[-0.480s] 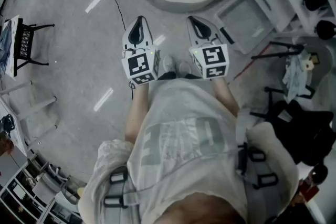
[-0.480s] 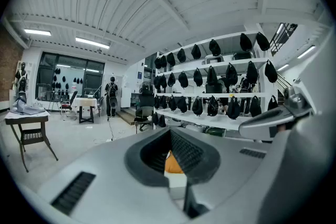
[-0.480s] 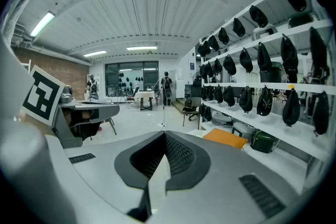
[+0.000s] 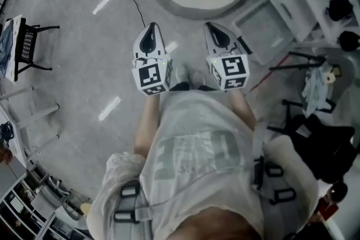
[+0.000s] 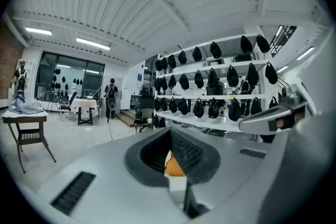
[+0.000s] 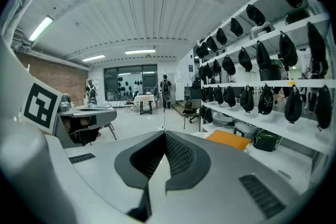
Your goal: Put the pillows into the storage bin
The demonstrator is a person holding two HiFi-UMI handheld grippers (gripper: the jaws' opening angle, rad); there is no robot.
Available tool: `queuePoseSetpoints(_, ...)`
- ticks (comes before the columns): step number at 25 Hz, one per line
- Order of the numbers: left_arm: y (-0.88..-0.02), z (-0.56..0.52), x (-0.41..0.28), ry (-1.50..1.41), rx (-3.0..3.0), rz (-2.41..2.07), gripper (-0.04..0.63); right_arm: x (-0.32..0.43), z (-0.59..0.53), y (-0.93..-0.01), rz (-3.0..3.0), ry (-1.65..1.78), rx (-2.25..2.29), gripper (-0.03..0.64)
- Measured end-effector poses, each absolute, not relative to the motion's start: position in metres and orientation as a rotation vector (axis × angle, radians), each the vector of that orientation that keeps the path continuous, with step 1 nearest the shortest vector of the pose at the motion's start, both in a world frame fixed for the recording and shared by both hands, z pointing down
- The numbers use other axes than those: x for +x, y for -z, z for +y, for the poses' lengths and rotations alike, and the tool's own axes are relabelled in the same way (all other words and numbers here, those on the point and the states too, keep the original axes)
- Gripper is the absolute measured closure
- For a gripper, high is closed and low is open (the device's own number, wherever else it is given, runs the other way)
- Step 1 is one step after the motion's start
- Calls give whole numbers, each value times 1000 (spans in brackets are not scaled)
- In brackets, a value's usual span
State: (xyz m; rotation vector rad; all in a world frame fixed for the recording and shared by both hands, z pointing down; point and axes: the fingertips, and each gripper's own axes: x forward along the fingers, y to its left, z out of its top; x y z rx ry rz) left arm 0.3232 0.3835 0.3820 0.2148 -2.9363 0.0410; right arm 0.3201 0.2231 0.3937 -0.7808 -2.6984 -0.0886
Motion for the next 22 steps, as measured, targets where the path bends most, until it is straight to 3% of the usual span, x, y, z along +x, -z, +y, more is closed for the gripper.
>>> queuePoseSetpoints(4, -385, 409, 302, -119, 230, -2957, 588, 308, 226, -394, -2720, 115, -744, 609)
queuePoseSetpoints(13, -388, 447, 275, 103, 99, -2960, 588, 280, 222, -391, -2744, 129, -637, 609)
queuePoseSetpoints(22, -394, 451, 232, 113, 113, -2949, 588, 235, 219, -407, -2729, 61, -584, 609)
